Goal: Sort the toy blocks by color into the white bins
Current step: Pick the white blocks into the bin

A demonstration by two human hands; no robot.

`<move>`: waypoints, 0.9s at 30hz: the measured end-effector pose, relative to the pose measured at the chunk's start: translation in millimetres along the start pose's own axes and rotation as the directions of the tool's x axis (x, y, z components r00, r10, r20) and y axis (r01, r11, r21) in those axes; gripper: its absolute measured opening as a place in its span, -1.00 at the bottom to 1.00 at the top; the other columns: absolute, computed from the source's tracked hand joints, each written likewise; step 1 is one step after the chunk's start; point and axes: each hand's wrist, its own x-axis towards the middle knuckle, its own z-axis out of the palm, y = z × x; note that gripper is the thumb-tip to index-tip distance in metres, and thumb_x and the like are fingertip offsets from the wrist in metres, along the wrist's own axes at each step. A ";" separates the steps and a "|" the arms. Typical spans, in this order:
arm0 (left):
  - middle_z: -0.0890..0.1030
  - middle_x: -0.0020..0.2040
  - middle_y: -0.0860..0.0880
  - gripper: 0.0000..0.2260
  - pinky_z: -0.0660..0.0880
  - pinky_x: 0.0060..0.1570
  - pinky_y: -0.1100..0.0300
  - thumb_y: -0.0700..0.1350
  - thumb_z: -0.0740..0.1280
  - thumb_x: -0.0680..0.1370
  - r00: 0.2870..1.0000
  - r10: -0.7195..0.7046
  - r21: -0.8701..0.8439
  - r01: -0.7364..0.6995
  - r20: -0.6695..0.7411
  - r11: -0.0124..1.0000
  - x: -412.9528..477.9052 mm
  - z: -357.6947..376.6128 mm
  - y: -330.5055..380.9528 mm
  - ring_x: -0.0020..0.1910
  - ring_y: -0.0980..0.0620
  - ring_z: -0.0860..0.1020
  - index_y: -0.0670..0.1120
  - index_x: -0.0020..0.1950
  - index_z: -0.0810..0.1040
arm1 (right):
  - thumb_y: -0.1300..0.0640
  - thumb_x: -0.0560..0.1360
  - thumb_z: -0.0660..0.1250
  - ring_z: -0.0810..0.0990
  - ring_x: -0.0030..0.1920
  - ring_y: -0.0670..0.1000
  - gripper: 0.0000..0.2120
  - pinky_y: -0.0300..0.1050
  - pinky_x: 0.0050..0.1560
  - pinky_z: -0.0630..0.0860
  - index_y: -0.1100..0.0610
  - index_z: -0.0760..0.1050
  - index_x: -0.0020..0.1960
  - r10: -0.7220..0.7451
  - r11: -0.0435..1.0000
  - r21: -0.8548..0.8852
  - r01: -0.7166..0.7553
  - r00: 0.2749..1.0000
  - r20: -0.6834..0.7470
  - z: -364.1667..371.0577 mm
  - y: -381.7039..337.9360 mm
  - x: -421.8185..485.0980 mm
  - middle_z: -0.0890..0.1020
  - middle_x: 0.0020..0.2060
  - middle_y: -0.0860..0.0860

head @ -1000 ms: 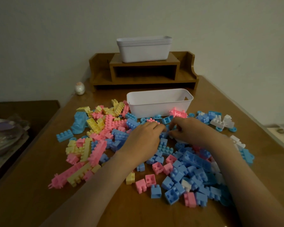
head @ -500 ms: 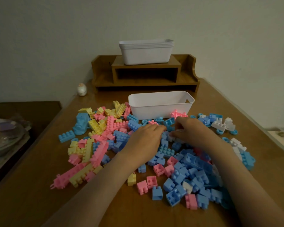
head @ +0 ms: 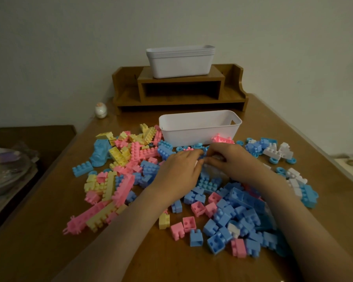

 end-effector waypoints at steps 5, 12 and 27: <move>0.55 0.19 -0.07 -0.67 0.49 -0.01 0.01 0.01 0.10 0.64 0.999 -0.032 -0.104 0.034 0.012 0.994 -0.7 1.2 -0.6 0.10 -0.09 0.51 0.02 0.40 0.31 | 0.13 0.54 0.28 0.48 -0.23 -0.12 -0.91 -0.34 -0.21 0.35 0.11 0.53 -0.10 -0.023 0.988 0.149 0.037 0.995 -0.093 -2.8 -5.3 -0.3 0.56 -0.24 0.01; 0.57 -0.07 0.06 -0.77 0.32 -0.38 0.35 0.03 0.15 0.62 0.986 -0.168 -0.275 0.158 -0.016 0.948 18.2 -21.1 -7.8 -0.26 0.18 0.50 0.02 0.24 0.43 | 0.15 0.56 0.22 0.53 -0.14 -0.21 -0.90 -0.39 -0.13 0.42 0.02 0.51 -0.04 -0.056 0.974 0.208 0.093 0.983 -0.177 -20.8 -14.6 12.5 0.58 -0.19 -0.14; 0.56 0.12 -0.14 -0.73 0.37 -0.11 0.16 -0.03 0.08 0.62 0.941 -0.337 0.086 0.333 0.042 0.939 102.2 -18.8 -64.5 0.01 -0.06 0.50 -0.10 0.16 0.51 | 0.05 0.62 0.09 0.49 -0.09 0.02 -0.71 -0.18 -0.10 0.31 0.24 0.48 0.06 0.302 0.953 0.049 -0.300 0.917 -0.261 -11.7 21.0 108.8 0.56 -0.05 0.13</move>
